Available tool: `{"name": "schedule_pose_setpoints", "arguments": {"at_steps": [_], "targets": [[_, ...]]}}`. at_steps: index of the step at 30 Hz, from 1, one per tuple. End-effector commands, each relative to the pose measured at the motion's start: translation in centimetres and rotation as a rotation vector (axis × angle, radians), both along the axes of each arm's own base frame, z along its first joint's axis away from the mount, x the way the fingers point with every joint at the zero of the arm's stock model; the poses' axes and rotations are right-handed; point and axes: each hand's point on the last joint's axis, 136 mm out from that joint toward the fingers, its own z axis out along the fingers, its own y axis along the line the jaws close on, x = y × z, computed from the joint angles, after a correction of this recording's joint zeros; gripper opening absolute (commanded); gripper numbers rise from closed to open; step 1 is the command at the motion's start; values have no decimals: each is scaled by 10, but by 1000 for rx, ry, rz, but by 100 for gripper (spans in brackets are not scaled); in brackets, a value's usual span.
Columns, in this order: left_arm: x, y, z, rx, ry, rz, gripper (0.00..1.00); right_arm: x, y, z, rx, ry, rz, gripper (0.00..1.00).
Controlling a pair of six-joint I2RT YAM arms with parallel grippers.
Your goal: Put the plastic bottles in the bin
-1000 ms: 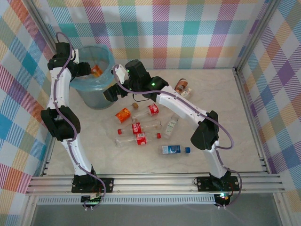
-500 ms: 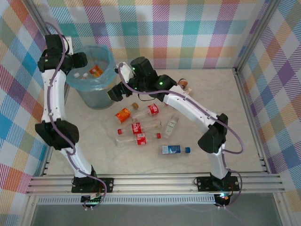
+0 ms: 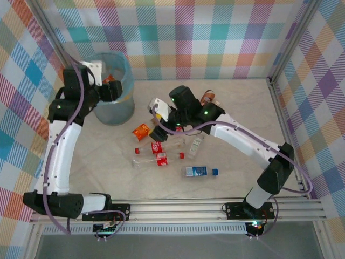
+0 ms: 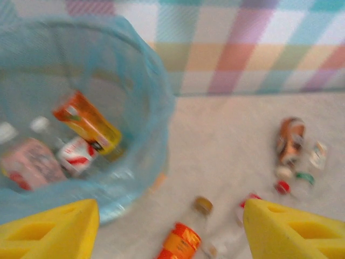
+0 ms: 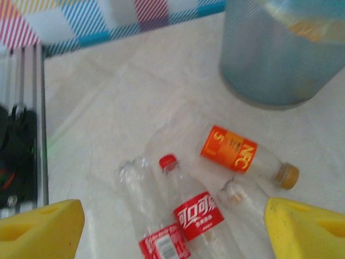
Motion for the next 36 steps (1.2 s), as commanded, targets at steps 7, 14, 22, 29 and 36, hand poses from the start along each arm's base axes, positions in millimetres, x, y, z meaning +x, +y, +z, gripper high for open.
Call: {"name": "schedule_pose_setpoints", "arguments": {"at_steps": [7,14,22,29,36], "targets": [[-70,-45,-55,-30,103,-175,71,-30,-16,-75,-124,-41,241,90],[-108,-47,-101,-59,242,-198,72,-30,-18,-129,-202,19,254,91],[-126,-40,-140,-60,340,-159,72,-35,-16,-173,-272,57,260,92],[-127,-35,-150,-61,348,-128,72,-41,-15,-201,-345,53,272,97],[-127,-27,-162,-38,368,-79,72,-45,-10,-216,-380,43,291,99]]}}
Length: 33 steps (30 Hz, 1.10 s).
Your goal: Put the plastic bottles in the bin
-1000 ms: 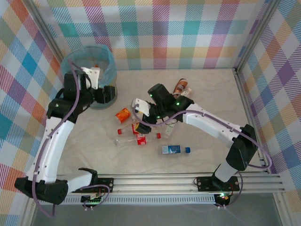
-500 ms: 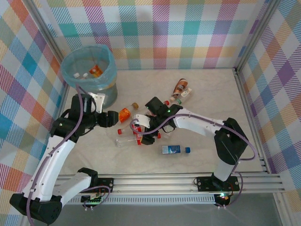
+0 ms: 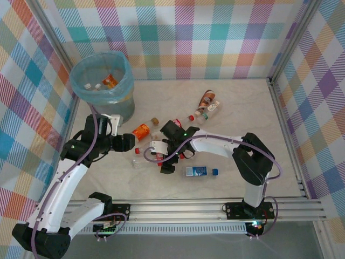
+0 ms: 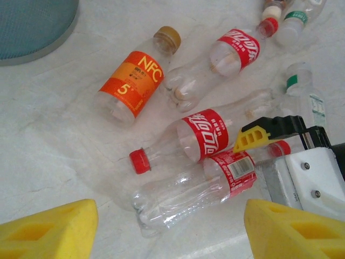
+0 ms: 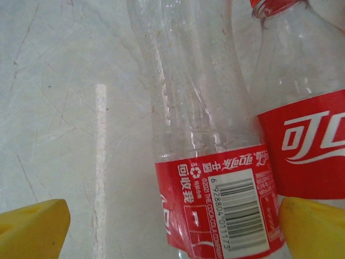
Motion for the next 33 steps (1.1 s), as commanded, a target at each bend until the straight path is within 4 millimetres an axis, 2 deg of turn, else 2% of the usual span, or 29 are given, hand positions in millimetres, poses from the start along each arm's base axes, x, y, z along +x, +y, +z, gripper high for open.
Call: {"name": "schedule_pose_setpoints", "arguments": {"at_steps": [1,11,19,28,33], "targets": [[-3,4,-6,9,10,26,72,-2,3,-12,-17,-20,35,99],[-6,13,-20,35,47,83,73,-7,9,-33,-59,-23,56,97],[-10,16,-20,42,44,93,73,-8,10,-40,-80,-3,56,81],[-11,18,-12,29,7,105,73,-12,11,-34,-51,5,57,65],[-10,19,-8,31,-4,111,73,-15,10,-26,-35,6,60,61]]}}
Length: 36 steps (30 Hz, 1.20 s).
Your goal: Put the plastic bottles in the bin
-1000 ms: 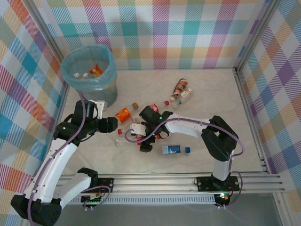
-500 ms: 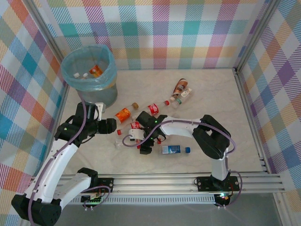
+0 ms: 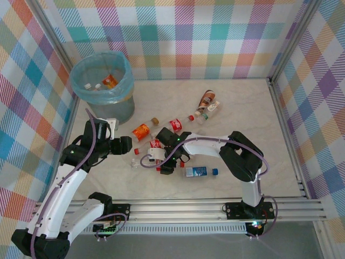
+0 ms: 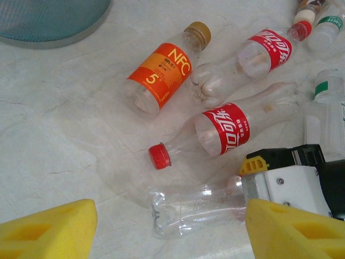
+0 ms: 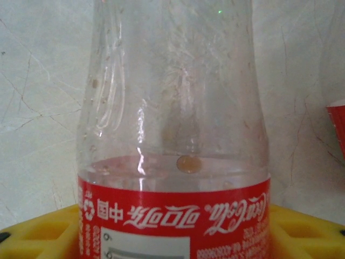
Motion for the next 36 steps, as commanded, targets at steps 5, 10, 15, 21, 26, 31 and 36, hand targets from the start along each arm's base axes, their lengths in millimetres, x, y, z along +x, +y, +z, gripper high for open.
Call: {"name": "schedule_pose_setpoints", "arguments": {"at_steps": [5,10,15,21,26,31,36], "targets": [[-1,3,8,-3,-28,25,72,-13,5,27,82,12,29,57],[8,5,22,-19,-73,66,77,-18,0,41,127,8,12,56],[18,-3,47,-85,-122,69,82,-16,-1,74,231,27,-37,55],[29,-27,98,-228,-204,9,88,3,-5,138,439,39,-137,54],[31,-63,139,-397,-240,-141,87,19,-15,187,581,55,-189,54],[32,-83,149,-504,-206,-208,88,24,-21,219,674,45,-198,54],[38,-88,140,-525,-156,-203,88,22,-20,237,732,34,-185,54]]}}
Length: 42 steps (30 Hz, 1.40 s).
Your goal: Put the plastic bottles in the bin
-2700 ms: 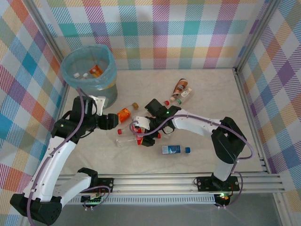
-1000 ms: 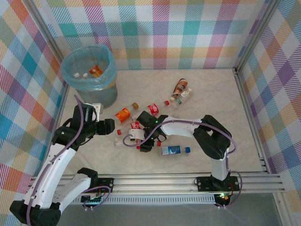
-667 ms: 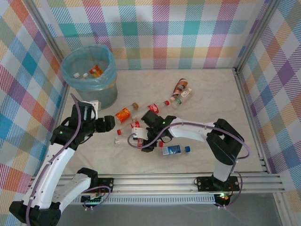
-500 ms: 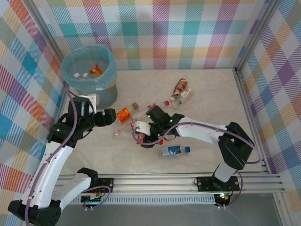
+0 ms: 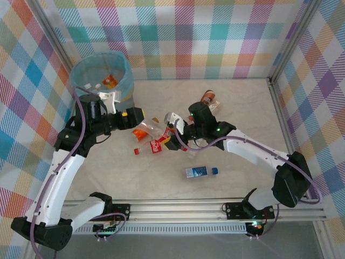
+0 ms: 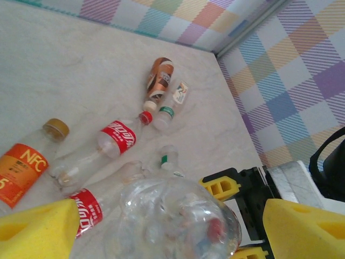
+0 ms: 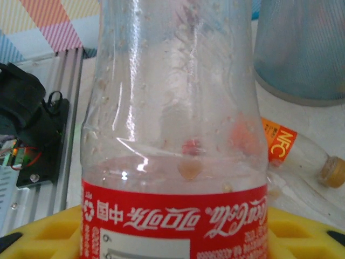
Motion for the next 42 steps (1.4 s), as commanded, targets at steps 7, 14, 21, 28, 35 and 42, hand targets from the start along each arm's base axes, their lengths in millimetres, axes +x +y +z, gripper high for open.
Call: {"name": "schedule_pose_setpoints", "arguments": {"at_steps": [7,14,21,28,35,42], "targets": [[-2,-26,8,-130,45,-108,86,-9,6,40,134,-6,45,54],[-11,-37,4,-201,96,-164,73,-9,5,38,153,31,19,54],[-16,-32,7,-206,69,-141,56,-6,10,32,161,60,15,55],[-15,-27,12,-188,55,-112,48,-5,11,31,153,56,16,56],[-15,-24,17,-185,42,-94,41,-3,11,27,142,57,5,57],[-13,-17,16,-160,27,-54,38,5,12,24,124,50,-26,66]]}}
